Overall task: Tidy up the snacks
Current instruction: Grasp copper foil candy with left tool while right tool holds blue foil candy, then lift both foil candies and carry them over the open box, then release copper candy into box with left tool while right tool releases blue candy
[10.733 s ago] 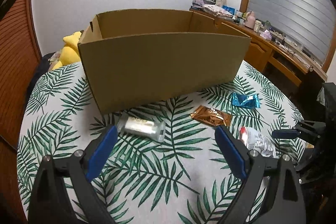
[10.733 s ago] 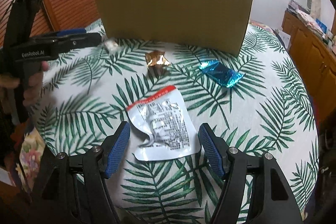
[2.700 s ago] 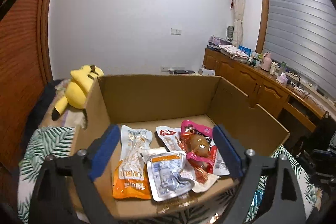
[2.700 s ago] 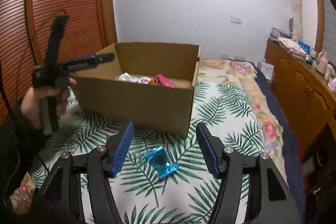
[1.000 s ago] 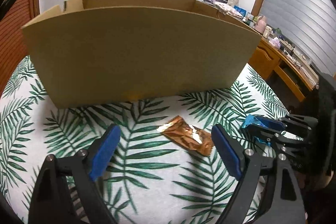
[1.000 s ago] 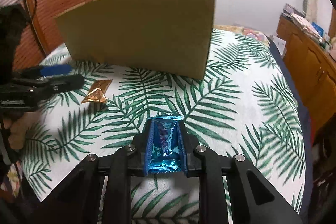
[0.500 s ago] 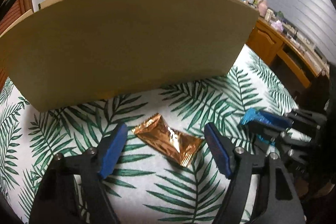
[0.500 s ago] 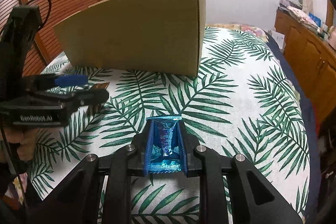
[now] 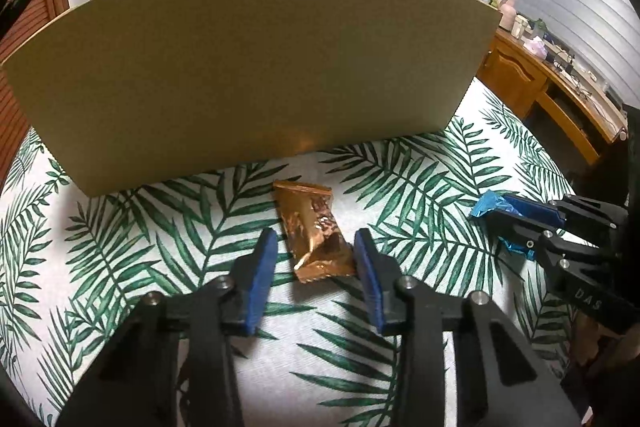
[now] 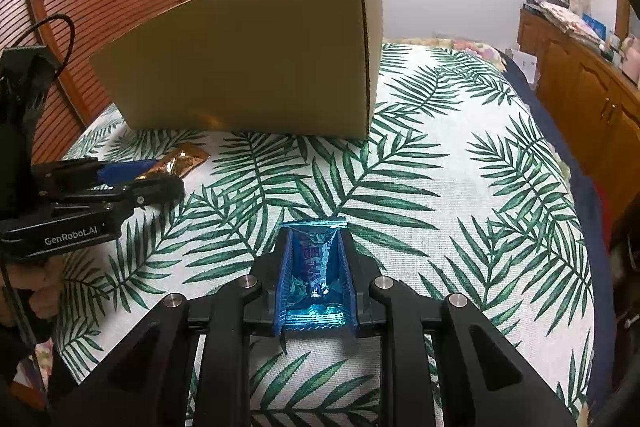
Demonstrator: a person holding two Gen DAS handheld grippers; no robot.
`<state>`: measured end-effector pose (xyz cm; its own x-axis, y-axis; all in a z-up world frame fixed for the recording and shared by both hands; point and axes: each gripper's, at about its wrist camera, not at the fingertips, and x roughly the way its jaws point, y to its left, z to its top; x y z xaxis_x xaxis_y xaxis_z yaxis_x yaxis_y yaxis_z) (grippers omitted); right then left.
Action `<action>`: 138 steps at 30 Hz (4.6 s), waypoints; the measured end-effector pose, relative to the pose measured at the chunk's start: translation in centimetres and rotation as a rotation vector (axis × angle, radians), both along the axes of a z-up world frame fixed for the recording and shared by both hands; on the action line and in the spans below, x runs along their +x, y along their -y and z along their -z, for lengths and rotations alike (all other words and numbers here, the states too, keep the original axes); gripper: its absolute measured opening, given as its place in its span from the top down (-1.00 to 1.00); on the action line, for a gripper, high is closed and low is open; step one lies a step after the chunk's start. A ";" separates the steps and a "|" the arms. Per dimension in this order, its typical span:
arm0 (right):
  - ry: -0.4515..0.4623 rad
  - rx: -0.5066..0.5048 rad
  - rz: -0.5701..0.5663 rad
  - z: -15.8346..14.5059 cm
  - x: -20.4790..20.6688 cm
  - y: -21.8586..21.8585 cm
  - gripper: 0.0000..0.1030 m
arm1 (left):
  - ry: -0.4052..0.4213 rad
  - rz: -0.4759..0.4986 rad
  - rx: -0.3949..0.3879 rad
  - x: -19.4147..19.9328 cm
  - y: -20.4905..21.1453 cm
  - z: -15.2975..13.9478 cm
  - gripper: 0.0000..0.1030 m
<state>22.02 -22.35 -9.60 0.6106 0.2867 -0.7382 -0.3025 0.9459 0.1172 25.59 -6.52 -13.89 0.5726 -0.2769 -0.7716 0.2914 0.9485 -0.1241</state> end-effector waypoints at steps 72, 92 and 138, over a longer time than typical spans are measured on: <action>0.252 -0.030 -0.033 -12.8 -1.2 -3.1 0.60 | 0.319 0.082 -0.088 -0.3 -3.5 -15.9 0.59; 0.273 -0.044 -0.095 -14.6 4.9 -7.8 0.59 | 0.252 0.017 -0.079 8.6 -6.9 -13.1 0.58; 0.239 0.044 -0.026 -13.5 7.8 -5.9 -0.53 | 0.322 -0.082 0.006 8.0 -5.7 -14.0 -0.82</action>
<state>29.77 -16.42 3.89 0.7583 0.3334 -0.5602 -0.3507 0.9330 0.0805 33.58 -0.78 0.13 0.8073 -0.2158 -0.5492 0.2376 0.9708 -0.0321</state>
